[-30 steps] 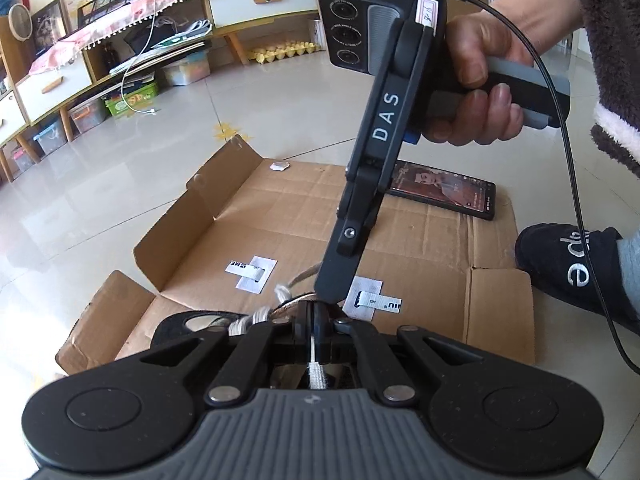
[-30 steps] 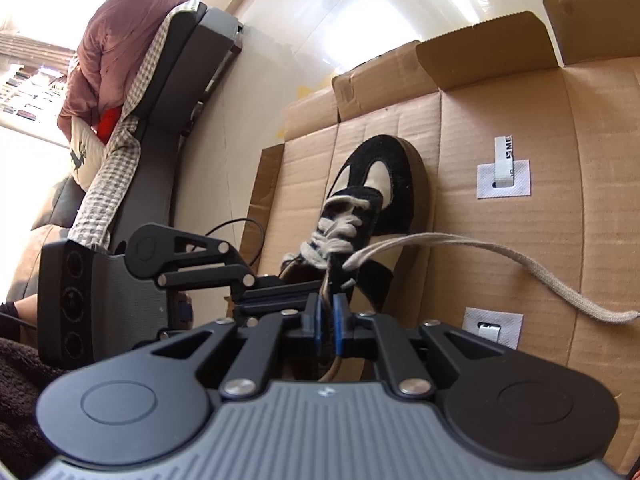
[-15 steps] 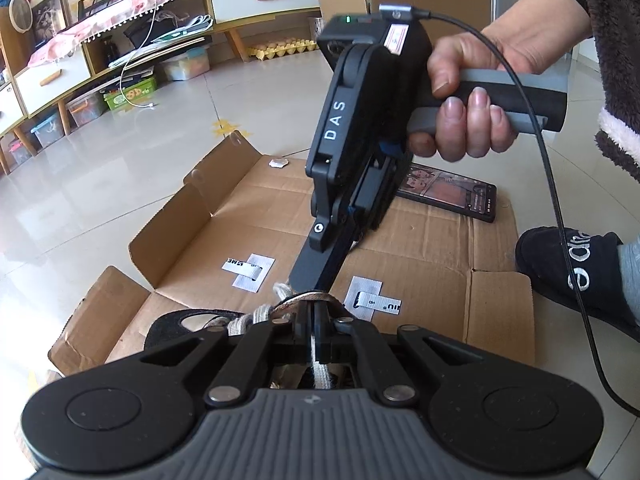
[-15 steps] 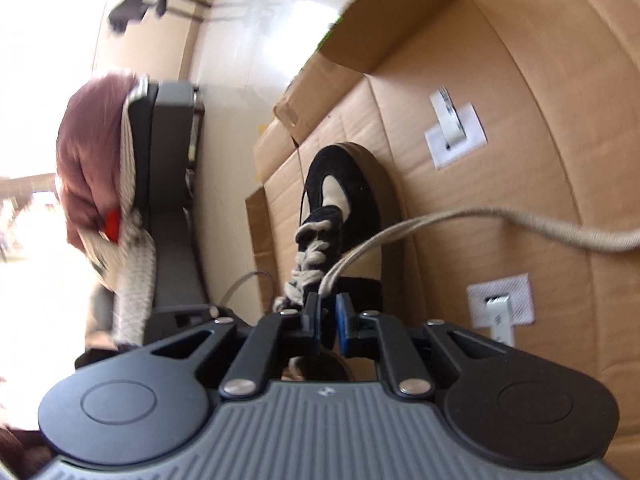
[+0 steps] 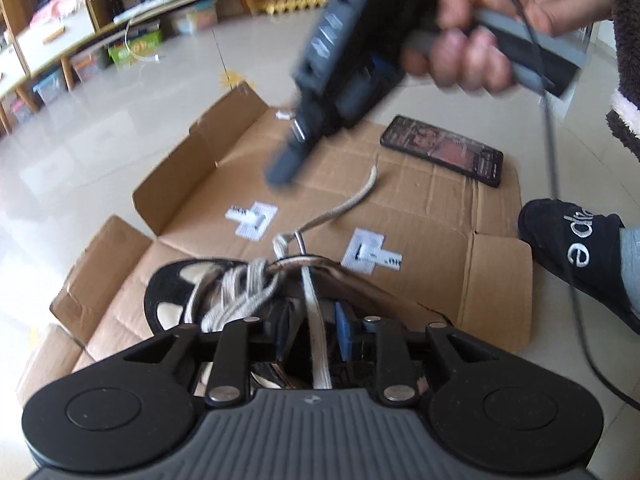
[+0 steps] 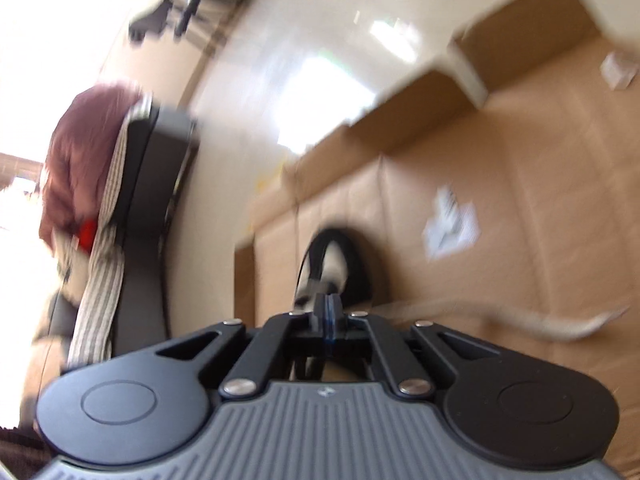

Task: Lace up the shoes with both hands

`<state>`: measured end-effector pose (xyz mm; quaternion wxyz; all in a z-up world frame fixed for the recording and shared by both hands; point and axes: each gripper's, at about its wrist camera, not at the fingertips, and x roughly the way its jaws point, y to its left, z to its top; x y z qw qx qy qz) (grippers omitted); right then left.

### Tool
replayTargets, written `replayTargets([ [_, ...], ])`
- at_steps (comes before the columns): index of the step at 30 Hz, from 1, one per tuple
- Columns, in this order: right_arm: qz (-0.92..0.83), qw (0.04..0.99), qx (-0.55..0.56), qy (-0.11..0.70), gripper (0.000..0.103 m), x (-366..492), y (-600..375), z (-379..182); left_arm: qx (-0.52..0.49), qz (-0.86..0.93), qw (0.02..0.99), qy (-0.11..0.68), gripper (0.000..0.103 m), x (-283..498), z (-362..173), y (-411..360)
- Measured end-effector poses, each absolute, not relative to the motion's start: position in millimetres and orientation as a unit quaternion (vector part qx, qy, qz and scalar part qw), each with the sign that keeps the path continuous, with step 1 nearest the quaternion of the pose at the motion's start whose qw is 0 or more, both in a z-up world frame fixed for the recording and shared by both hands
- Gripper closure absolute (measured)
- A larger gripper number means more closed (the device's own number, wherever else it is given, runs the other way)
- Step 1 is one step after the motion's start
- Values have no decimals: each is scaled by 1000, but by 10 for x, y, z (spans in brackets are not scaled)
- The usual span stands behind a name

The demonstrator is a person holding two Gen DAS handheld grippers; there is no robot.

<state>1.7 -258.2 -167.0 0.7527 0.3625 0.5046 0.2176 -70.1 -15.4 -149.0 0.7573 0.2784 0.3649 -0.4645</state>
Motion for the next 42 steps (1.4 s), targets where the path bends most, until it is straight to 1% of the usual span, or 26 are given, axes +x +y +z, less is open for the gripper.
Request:
replayTargets([
  [1, 219, 745, 366, 513, 96, 5, -2579, -1688, 280, -464, 757, 365, 80, -707, -1487, -154],
  [2, 219, 737, 370, 522, 95, -7, -2575, -1706, 281, -463, 756, 367, 94, -703, -1492, -158],
  [3, 220, 729, 373, 530, 94, -20, -2572, -1724, 283, -459, 755, 372, 99, -693, -1503, -167],
  [8, 238, 680, 405, 564, 93, -130, -2351, -1965, 276, -456, 756, 380, 100, -668, -1543, -176],
  [11, 237, 663, 431, 564, 85, -153, -2301, -2026, 273, -461, 758, 372, 100, -664, -1531, -200],
  [12, 236, 661, 439, 561, 85, -149, -2296, -2039, 273, -462, 758, 370, 100, -665, -1525, -206],
  [13, 238, 657, 444, 562, 85, -138, -2281, -2061, 272, -464, 759, 366, 100, -666, -1518, -213],
  [14, 239, 660, 437, 562, 89, -136, -2253, -2062, 273, -465, 759, 364, 100, -666, -1514, -221],
  [15, 241, 664, 430, 563, 100, -134, -2225, -2062, 273, -465, 759, 365, 100, -661, -1515, -228],
  [17, 241, 682, 409, 556, 100, -138, -2188, -1996, 275, -465, 754, 374, 100, -642, -1532, -244],
  [19, 232, 710, 384, 543, 101, -150, -2197, -1882, 282, -457, 737, 409, 100, -612, -1602, -253],
  [23, 190, 761, 374, 495, 101, -148, -2367, -1689, 274, -468, 729, 417, 99, -652, -1622, -249],
  [26, 196, 767, 369, 487, 99, -105, -2431, -1624, 276, -471, 727, 416, 99, -678, -1636, -264],
  [28, 202, 764, 357, 497, 89, -137, -2379, -1631, 278, -472, 727, 414, 100, -681, -1616, -256],
  [29, 204, 756, 363, 505, 73, -153, -2359, -1671, 278, -472, 727, 413, 100, -682, -1601, -251],
  [30, 205, 747, 369, 513, 64, -168, -2338, -1711, 279, -472, 728, 412, 100, -683, -1582, -245],
  [34, 207, 722, 383, 538, 65, -177, -2268, -1866, 292, -474, 726, 404, 100, -680, -1443, -210],
  [35, 206, 719, 387, 539, 66, -173, -2263, -1887, 296, -474, 726, 401, 100, -678, -1410, -204],
  [37, 198, 710, 409, 539, 73, -137, -2263, -1969, 311, -474, 727, 387, 100, -666, -1300, -197],
  [38, 195, 706, 416, 538, 80, -111, -2267, -1999, 317, -473, 729, 380, 100, -657, -1262, -196],
  [39, 194, 708, 415, 538, 96, -98, -2270, -1994, 327, -467, 735, 366, 100, -630, -1208, -201],
  [40, 193, 715, 405, 536, 99, -70, -2262, -1981, 336, -462, 741, 354, 100, -604, -1159, -206],
  [42, 194, 725, 390, 534, 99, -63, -2244, -1939, 348, -444, 754, 335, 100, -509, -1118, -214],
])
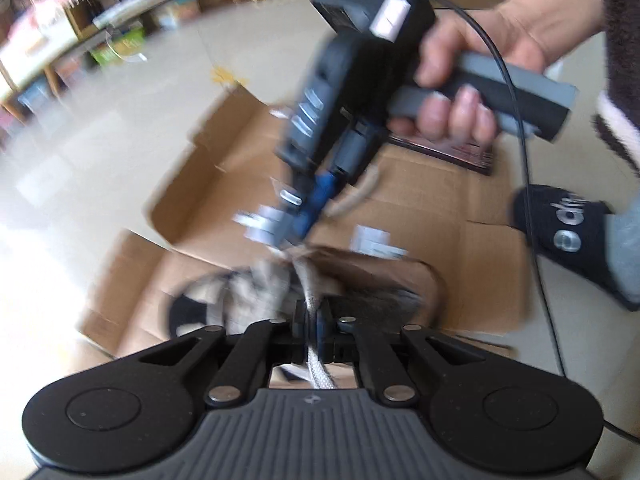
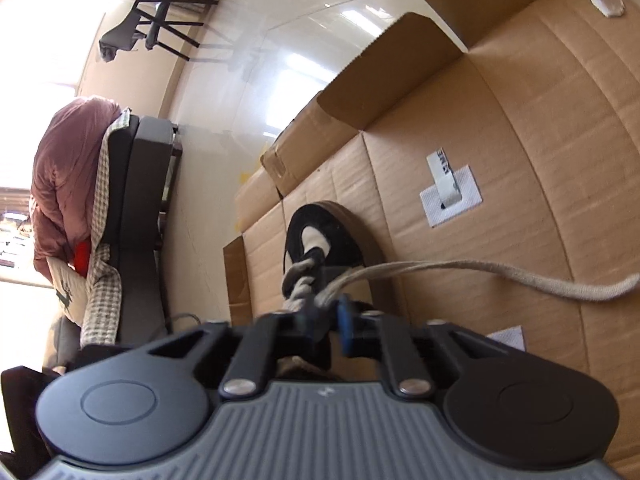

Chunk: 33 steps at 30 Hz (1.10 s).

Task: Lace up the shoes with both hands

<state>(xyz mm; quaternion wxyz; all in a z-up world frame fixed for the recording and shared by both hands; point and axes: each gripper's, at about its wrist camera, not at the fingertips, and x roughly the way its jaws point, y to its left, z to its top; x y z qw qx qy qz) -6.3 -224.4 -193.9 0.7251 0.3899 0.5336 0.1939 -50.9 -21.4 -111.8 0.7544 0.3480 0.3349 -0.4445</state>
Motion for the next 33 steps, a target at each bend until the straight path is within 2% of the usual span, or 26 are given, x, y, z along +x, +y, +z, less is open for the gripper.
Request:
replayTargets([
  [4, 198, 746, 352, 529, 100, -87, -2170, -1883, 378, -403, 773, 313, 100, -292, -1218, -306],
  [7, 198, 759, 324, 528, 100, -88, -2119, -1863, 385, -389, 770, 328, 95, -186, -1355, -412],
  [8, 199, 761, 321, 528, 100, -83, -2111, -1869, 389, -382, 769, 334, 90, -165, -1393, -442],
  [9, 198, 765, 311, 527, 100, -78, -2092, -1862, 391, -373, 767, 346, 73, -140, -1433, -485],
  [11, 200, 775, 289, 526, 100, -73, -2048, -1845, 381, -360, 772, 359, 52, -125, -1433, -518],
  [13, 201, 784, 267, 524, 101, -73, -2007, -1827, 353, -359, 782, 368, 49, -143, -1344, -482],
  [15, 197, 792, 248, 522, 101, -76, -1969, -1813, 332, -350, 785, 389, 41, -153, -1277, -427],
  [23, 188, 817, 189, 512, 101, -130, -1824, -1733, 267, -298, 792, 462, 37, -420, -1159, -306],
  [33, 185, 847, 98, 489, 102, -244, -1752, -1601, 254, -248, 800, 484, 38, -563, -1602, -354],
])
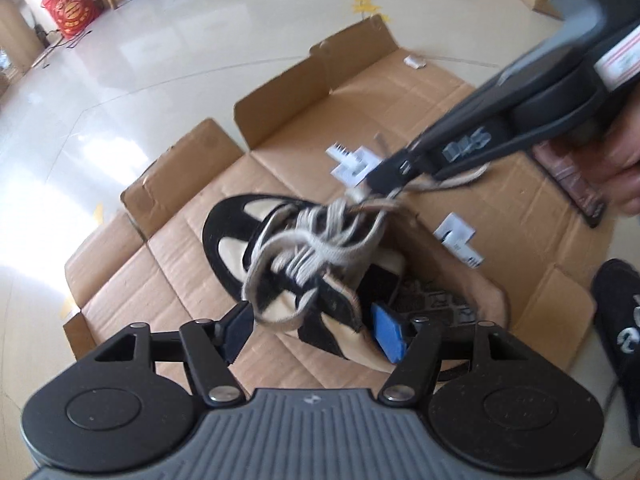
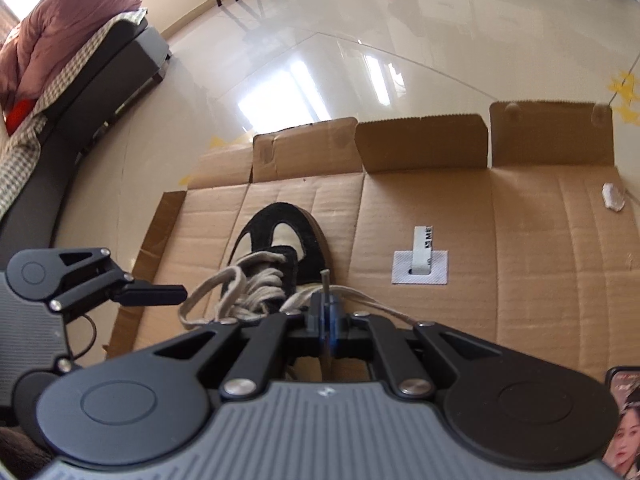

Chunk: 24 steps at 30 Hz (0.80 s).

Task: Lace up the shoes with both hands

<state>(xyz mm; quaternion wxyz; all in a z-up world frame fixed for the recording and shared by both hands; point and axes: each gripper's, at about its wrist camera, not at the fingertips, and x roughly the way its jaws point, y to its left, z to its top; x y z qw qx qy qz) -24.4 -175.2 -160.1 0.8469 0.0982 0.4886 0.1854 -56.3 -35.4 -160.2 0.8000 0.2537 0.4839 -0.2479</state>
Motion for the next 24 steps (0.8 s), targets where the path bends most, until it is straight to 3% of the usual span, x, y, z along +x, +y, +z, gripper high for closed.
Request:
replayTargets([
  [16, 123, 852, -50, 507, 102, -527, -2150, -1544, 210, -240, 813, 488, 35, -536, -1749, -180],
  [24, 98, 823, -133, 543, 103, -650, -2244, -1825, 205, -228, 817, 489, 34, -501, -1760, -106],
])
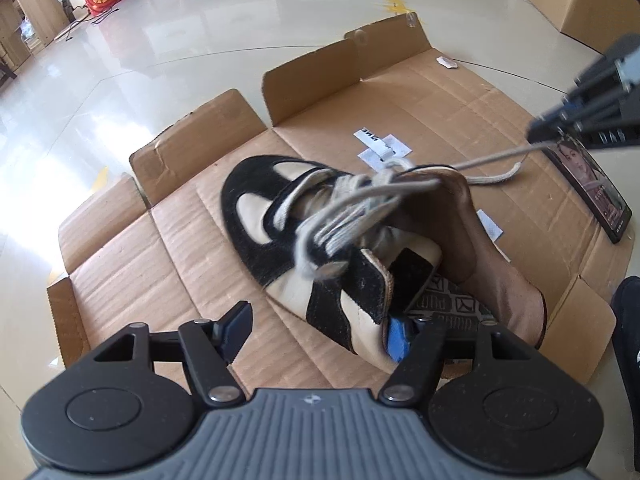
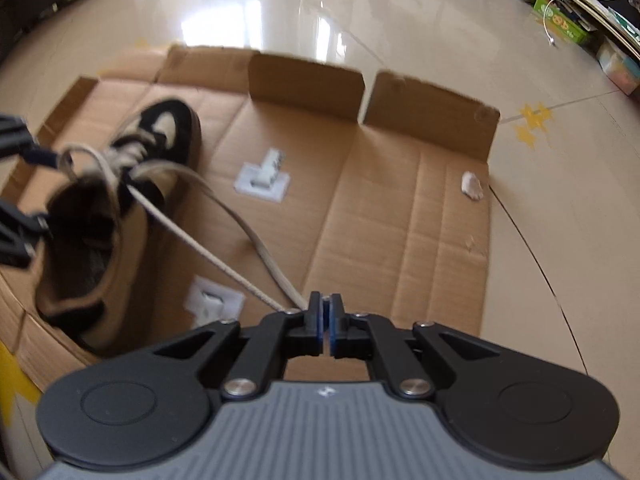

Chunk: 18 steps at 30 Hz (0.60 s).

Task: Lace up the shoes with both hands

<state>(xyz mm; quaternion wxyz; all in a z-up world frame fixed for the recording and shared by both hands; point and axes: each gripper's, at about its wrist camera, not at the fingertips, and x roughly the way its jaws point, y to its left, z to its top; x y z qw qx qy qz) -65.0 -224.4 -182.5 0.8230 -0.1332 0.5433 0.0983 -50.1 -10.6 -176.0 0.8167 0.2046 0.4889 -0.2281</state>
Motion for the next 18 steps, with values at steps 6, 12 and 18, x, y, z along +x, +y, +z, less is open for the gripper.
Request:
replayTargets([
  [6, 95, 790, -183, 577, 103, -793, -2259, -2040, 210, -220, 819, 486, 32, -465, -1760, -66],
  [12, 114, 774, -173, 598, 100, -844, -2247, -2130, 218, -212, 821, 483, 31, -455, -1751, -51],
  [18, 91, 779, -5, 621, 72, -670, -2490, -2010, 210, -240, 810, 492, 33, -463, -1692, -80],
])
